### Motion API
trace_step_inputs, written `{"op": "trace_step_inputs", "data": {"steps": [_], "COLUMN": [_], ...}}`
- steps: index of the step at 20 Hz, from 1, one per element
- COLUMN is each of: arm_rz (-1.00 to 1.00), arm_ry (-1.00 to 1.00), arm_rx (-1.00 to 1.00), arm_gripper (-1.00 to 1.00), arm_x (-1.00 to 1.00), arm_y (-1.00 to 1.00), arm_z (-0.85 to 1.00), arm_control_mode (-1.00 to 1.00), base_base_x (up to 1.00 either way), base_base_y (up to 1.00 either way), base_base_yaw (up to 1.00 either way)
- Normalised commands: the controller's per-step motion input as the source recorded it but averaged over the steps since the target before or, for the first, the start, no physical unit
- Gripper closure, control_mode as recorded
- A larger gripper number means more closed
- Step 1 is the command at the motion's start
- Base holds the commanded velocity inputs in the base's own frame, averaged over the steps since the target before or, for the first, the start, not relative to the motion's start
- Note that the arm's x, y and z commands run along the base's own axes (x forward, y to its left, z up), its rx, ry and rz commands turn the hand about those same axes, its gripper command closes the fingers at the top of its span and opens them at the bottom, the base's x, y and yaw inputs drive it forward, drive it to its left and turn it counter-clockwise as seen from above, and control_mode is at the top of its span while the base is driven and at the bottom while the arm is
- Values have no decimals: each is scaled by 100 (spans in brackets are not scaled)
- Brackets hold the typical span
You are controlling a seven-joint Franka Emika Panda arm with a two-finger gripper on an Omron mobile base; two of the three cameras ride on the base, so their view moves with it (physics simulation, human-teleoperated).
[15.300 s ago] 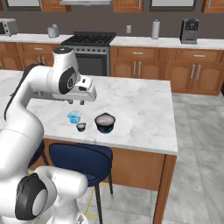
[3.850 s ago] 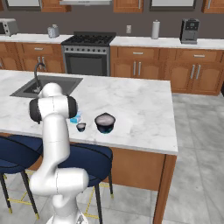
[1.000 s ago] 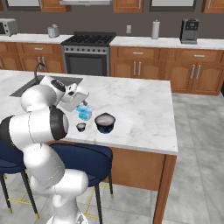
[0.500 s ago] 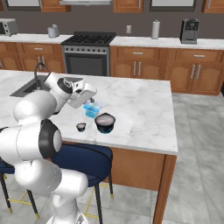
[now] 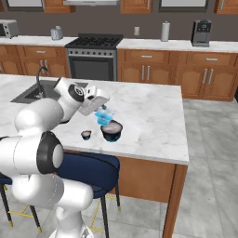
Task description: Stack the yogurt containers by placing the smaller containers on top of the larger containers.
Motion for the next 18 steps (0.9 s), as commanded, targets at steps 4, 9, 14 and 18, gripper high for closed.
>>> {"op": "trace_step_inputs", "data": {"steps": [4, 9, 14, 18], "arm_rz": [4, 4, 3, 0], "arm_ry": [0, 3, 1, 0], "arm_rx": [0, 0, 0, -1], "arm_gripper": [100, 100, 100, 100], "arm_x": [3, 15, 17, 6], "arm_y": [1, 1, 0, 0], "arm_z": [0, 0, -7, -19], "arm_control_mode": [-100, -100, -100, -100], "base_base_x": [0, 0, 0, 0], "base_base_y": [0, 0, 0, 0], "base_base_yaw": [0, 0, 0, 0]}}
